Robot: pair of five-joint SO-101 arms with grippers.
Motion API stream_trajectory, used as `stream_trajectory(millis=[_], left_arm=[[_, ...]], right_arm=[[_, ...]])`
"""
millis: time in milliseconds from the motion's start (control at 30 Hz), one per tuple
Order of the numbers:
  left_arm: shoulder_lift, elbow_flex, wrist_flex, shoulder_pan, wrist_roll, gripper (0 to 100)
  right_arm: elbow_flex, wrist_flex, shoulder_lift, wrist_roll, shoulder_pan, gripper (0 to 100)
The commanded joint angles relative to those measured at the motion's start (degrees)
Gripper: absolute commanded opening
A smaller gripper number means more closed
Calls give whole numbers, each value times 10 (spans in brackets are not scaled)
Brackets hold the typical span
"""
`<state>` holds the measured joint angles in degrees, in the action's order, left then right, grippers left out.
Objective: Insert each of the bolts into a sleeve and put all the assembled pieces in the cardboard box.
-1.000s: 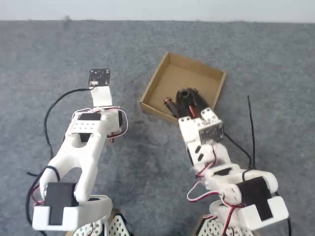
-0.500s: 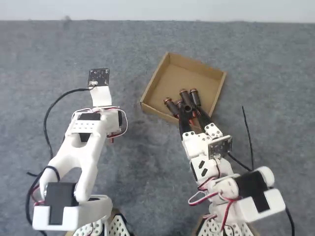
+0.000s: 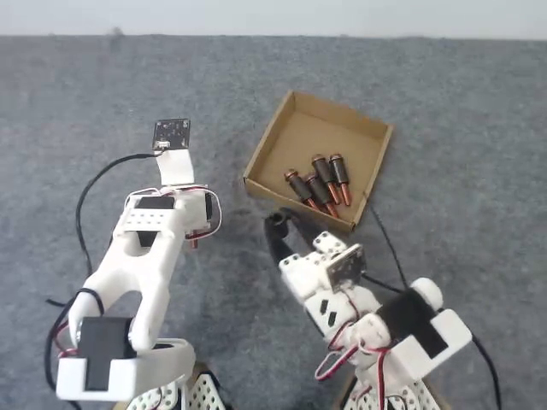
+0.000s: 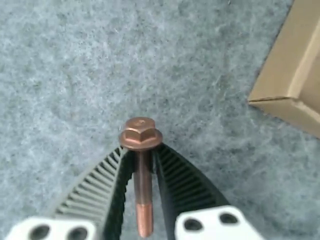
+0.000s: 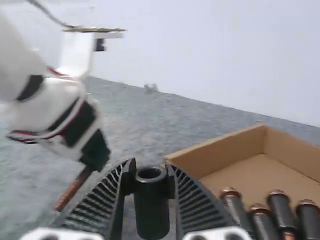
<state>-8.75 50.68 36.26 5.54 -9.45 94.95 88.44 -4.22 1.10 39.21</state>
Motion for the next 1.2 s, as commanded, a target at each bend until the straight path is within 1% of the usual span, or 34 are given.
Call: stream_trajectory(millis=[0, 100, 200, 400, 767, 900, 1167], left_arm=[[-37, 0, -13, -4, 4, 12], [-41, 0, -13, -4, 4, 12], [-42, -4, -13, -22, 4, 12], [-42, -50, -13, -33, 0, 12], [-50, -93, -11, -101, -1, 12], [-115, -87, -10, -113, -1, 12], [-262, -20, -14, -156, -1, 13]], right_arm=[[11, 15, 0, 5, 37, 5], [10, 15, 1, 5, 43, 5], [7, 14, -3, 5, 43, 5], [7, 14, -4, 6, 42, 5], [7, 14, -4, 7, 43, 6], [7, 14, -4, 7, 43, 6], [7, 13, -4, 7, 43, 6]])
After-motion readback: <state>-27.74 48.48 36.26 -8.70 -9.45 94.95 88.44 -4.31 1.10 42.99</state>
